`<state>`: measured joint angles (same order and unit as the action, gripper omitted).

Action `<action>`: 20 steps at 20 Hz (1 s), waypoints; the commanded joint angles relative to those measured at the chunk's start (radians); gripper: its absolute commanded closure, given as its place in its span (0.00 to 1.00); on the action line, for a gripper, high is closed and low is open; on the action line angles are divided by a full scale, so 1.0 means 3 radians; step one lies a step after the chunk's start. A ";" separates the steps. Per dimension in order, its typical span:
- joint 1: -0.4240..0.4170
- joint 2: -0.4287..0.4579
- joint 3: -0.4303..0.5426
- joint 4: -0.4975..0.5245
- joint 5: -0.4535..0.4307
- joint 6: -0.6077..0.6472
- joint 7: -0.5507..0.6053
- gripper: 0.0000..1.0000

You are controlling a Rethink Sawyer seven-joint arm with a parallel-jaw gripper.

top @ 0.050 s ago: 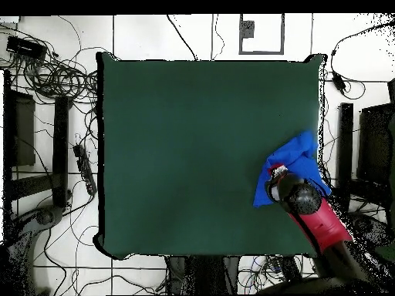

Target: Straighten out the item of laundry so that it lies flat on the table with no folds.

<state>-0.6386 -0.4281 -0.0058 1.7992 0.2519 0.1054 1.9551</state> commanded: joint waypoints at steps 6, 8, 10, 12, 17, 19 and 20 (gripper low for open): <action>-0.0304 0.1135 -0.0237 0.0000 -0.0320 -0.0589 0.0439 0.00; -0.0312 0.1146 -0.0320 -0.0017 -0.0339 -0.0546 0.0447 0.00; -0.0276 0.1179 -0.0461 -0.0079 -0.0341 -0.0548 0.0451 0.00; -0.0440 0.1215 -0.0358 -0.0124 -0.0468 -0.0692 0.0406 0.00; -0.0736 0.1269 -0.0130 -0.0210 -0.0791 -0.0839 0.0328 0.00; -0.0780 0.1241 -0.0091 -0.0241 -0.0887 -0.0775 0.0300 0.00; -0.0793 0.1226 -0.0073 -0.0252 -0.0940 -0.0746 0.0290 0.00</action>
<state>-0.7426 -0.4348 0.0786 1.7895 0.0644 0.1080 1.9553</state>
